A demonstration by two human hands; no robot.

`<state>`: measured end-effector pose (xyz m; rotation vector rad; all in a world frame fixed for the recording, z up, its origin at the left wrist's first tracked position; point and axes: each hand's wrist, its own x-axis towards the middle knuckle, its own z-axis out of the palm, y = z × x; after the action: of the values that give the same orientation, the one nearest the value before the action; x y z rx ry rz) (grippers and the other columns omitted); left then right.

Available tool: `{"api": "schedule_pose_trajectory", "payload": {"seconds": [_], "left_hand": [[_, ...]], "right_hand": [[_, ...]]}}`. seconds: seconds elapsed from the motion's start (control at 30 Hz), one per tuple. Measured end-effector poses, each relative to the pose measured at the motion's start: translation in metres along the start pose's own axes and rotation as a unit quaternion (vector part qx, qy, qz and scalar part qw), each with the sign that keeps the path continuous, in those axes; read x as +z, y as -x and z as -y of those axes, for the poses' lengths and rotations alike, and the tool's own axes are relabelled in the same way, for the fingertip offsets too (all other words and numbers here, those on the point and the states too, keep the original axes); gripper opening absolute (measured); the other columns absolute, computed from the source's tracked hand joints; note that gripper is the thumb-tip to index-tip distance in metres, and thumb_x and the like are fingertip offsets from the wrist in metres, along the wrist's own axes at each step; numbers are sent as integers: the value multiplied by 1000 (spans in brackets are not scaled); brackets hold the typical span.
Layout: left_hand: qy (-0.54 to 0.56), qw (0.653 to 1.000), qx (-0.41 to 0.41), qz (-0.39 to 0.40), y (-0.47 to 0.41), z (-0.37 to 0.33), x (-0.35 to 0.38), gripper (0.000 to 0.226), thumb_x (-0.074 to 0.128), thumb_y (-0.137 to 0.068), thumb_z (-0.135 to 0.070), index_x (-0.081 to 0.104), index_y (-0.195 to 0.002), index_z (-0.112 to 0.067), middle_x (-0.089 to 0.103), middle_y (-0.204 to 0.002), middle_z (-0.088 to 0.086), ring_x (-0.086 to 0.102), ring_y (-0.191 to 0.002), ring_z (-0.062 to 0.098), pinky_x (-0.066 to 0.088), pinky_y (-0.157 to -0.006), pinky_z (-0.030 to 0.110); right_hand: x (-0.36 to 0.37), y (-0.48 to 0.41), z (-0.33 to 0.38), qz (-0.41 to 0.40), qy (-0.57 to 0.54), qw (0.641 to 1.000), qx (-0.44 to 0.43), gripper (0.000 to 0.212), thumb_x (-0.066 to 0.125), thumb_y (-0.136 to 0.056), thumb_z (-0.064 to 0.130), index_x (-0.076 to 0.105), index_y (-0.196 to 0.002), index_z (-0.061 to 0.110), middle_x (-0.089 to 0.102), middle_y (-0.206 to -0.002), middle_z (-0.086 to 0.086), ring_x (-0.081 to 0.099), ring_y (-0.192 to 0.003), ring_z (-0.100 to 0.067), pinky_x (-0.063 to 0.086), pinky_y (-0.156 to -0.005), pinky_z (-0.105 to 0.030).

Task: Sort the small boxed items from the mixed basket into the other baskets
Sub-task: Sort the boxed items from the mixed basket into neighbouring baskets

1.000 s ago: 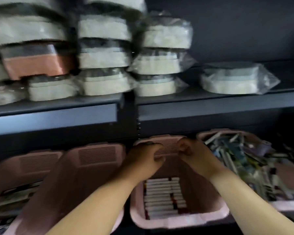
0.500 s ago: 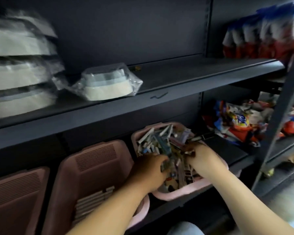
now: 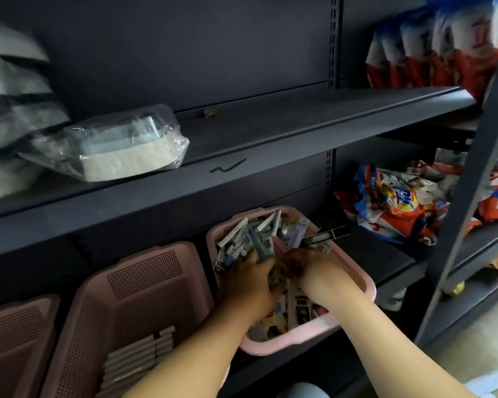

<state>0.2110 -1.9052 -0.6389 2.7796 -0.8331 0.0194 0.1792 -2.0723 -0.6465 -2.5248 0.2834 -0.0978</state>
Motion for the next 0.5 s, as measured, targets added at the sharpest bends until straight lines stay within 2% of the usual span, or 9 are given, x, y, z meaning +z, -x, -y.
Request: {"api": "schedule_pose_trajectory", "payload": {"seconds": [0.07,0.13,0.17,0.27,0.33,0.4,0.43,0.5], "left_hand": [[-3,1000,-1,-6,0,0,2,34,56,-95,-59,55,-120,-36,53,-127,-4,55,-115,24,49,-91,40],[17,1000,-4,-24,1,0,1,25,58,-95,-56,52,-103,-34,55,-114,-6,56,-104,20,48,-82,36],[31,999,-7,-33,2,0,0,22,59,-95,-52,50,-96,-33,55,-107,-8,56,-98,18,46,-77,34],[69,996,-14,-50,6,1,0,23,62,-94,-38,45,-82,-27,55,-88,-12,54,-79,11,43,-65,33],[103,992,-28,-65,8,3,1,18,59,-94,-32,48,-82,-25,58,-79,-7,56,-70,9,50,-64,37],[124,988,-47,-73,9,4,0,10,57,-95,-30,52,-88,-27,60,-77,-6,59,-67,10,53,-62,37],[130,987,-54,-71,10,4,-1,4,56,-96,-29,54,-93,-30,63,-80,-8,61,-68,10,53,-61,36],[142,986,-59,-68,10,4,-2,16,54,-99,-29,60,-111,-36,68,-100,-12,66,-79,10,58,-69,33]], "right_hand": [[-1,5,-3,-13,-34,999,-3,17,60,-92,25,69,-107,25,68,-100,4,64,-95,-18,52,-85,-30],[-1,1,-2,-32,-44,997,57,5,59,-95,30,61,-93,26,63,-83,7,62,-77,-15,54,-77,-30],[-1,-1,-2,-38,-29,995,82,10,57,-97,34,56,-90,28,60,-78,8,61,-70,-13,55,-70,-28],[-5,0,-3,-56,-11,996,73,6,54,-99,36,57,-96,31,61,-77,9,62,-64,-9,47,-53,-22],[-9,4,-5,-50,-25,996,65,6,58,-98,32,56,-104,32,59,-80,11,62,-68,-8,46,-53,-21],[-9,5,-3,-32,-18,998,57,18,58,-98,33,54,-115,32,54,-85,14,58,-73,-6,43,-57,-21],[-7,4,-3,-22,-11,998,58,24,58,-98,35,53,-121,31,52,-86,15,54,-73,-4,40,-57,-20],[-4,2,-2,-16,2,998,59,28,58,-98,36,51,-126,31,50,-86,15,53,-72,-2,38,-56,-19]]}}
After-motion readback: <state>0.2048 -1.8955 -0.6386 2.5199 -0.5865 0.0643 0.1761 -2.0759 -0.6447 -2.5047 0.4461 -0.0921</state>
